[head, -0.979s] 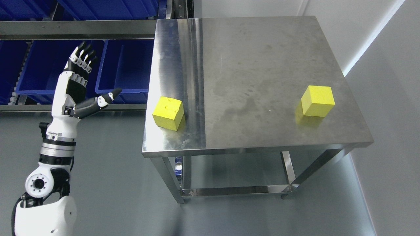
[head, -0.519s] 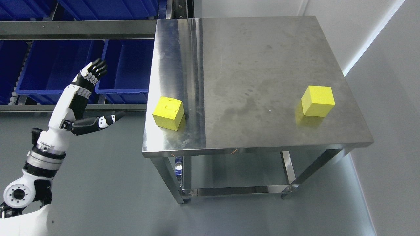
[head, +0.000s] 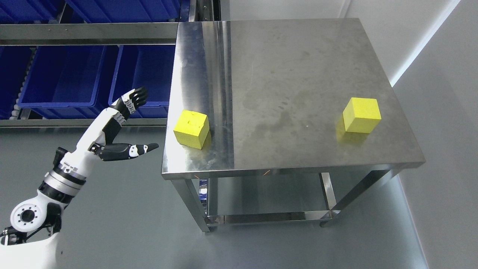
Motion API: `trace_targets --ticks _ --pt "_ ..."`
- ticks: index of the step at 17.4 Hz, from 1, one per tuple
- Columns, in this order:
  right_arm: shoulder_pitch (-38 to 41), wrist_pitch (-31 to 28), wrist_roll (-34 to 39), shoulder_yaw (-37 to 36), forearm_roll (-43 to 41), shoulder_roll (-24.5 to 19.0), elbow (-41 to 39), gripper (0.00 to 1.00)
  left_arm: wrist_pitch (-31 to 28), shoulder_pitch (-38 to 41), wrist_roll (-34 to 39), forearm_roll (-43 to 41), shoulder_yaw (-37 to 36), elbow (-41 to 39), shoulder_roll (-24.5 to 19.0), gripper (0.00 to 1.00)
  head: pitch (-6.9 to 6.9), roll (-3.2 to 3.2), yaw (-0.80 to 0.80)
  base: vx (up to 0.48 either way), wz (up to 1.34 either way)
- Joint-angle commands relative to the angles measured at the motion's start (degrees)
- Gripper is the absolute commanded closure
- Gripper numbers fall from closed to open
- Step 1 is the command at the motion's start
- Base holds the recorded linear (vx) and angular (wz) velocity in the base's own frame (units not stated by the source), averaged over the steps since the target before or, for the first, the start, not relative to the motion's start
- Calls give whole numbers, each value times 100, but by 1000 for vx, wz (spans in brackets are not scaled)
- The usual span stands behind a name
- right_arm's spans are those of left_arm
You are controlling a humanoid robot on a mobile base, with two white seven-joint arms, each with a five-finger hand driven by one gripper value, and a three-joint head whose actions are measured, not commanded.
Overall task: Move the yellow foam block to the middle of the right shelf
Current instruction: 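Close the left hand around the nearer yellow foam cube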
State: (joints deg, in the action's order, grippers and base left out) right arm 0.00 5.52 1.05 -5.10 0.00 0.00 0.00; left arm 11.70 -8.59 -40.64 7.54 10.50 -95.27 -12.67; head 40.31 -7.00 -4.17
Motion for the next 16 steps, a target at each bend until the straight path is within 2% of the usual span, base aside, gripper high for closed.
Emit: trace_targets --ticks 1,10,16 --pt "-18 2 0 0 0 100 -100 0 -89 -511 -23 -367 -899 534 -95 3 0 0 0 0 0" --pt "-9 2 0 0 -9 100 -100 0 -282 -1267 -146 -613 -1990 1685 -78 4 0 0 0 0 0" --pt "-18 2 0 0 0 100 -100 0 -282 -1505 -287 -877 -2008 2258 10 7 0 0 0 0 0"
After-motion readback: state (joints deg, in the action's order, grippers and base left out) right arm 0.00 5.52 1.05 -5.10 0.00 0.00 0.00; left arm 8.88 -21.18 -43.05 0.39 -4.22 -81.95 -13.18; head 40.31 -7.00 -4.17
